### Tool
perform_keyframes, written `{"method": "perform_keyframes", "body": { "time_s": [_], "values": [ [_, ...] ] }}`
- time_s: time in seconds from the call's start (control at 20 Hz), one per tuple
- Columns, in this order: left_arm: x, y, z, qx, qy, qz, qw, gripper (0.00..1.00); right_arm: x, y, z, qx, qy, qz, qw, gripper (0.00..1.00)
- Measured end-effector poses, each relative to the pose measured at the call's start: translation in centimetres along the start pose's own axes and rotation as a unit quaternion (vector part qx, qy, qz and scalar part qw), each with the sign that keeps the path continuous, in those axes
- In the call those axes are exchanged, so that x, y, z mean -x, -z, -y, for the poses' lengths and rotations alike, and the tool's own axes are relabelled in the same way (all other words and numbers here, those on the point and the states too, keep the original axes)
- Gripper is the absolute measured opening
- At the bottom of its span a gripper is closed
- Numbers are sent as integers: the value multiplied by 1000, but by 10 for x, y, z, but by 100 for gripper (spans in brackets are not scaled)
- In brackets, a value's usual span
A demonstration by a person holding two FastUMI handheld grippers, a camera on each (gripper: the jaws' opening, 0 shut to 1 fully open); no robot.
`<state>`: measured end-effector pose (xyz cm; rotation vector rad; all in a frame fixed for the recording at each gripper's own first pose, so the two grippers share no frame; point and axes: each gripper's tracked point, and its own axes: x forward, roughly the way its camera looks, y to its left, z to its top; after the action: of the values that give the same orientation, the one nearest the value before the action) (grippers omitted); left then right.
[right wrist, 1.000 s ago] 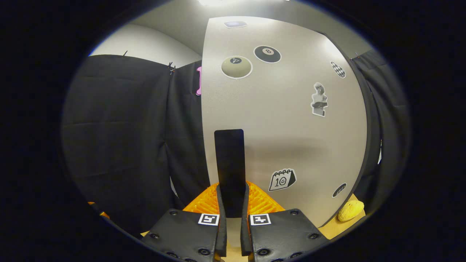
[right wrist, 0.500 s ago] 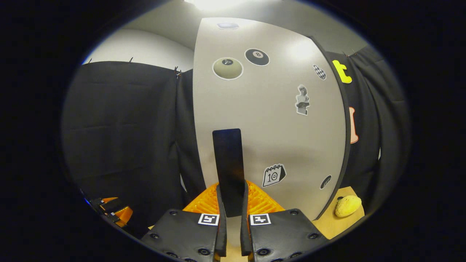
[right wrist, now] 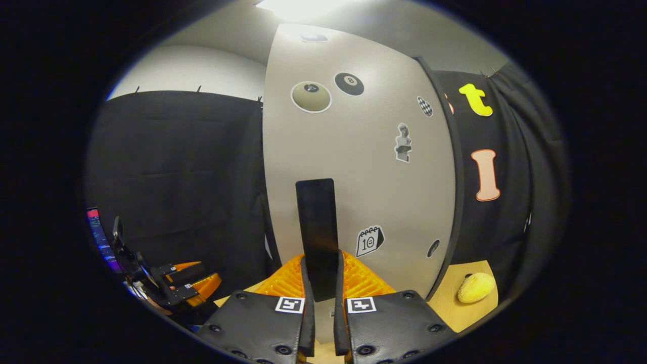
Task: Open the cabinet door with the right hand, grasp the bottle in the cabinet with the left hand and place it on the coaster, then close the cabinet door with the right hand.
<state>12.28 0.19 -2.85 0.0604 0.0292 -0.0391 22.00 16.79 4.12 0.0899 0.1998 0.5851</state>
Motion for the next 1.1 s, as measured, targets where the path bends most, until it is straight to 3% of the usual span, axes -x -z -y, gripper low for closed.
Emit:
{"method": "perform_keyframes", "body": {
  "time_s": [0.5, 0.6, 0.8, 0.85, 0.9, 1.0, 1.1],
  "values": [
    [-9, -25, 107, -5, 46, 8, 999, 81, 25, 0, 23, 7, -12, -10, 1000, 16],
    [-14, -31, 123, -7, 52, 12, 999, 81, 32, 0, 31, 7, -7, -11, 1000, 12],
    [-19, -35, 155, -6, 67, 11, 998, 81, 43, 0, 51, 7, 17, -8, 1000, 16],
    [-20, -34, 164, -6, 71, 10, 997, 81, 44, -1, 54, 6, 22, -5, 1000, 12],
    [-20, -36, 174, -7, 75, 9, 997, 81, 45, -2, 57, 6, 28, -3, 1000, 16],
    [-19, -37, 190, -10, 82, 9, 997, 81, 47, -4, 66, 5, 37, 2, 999, 12],
    [-18, -38, 205, -12, 85, 10, 996, 81, 50, -4, 74, -1, 48, 7, 999, 15]
  ]
}}
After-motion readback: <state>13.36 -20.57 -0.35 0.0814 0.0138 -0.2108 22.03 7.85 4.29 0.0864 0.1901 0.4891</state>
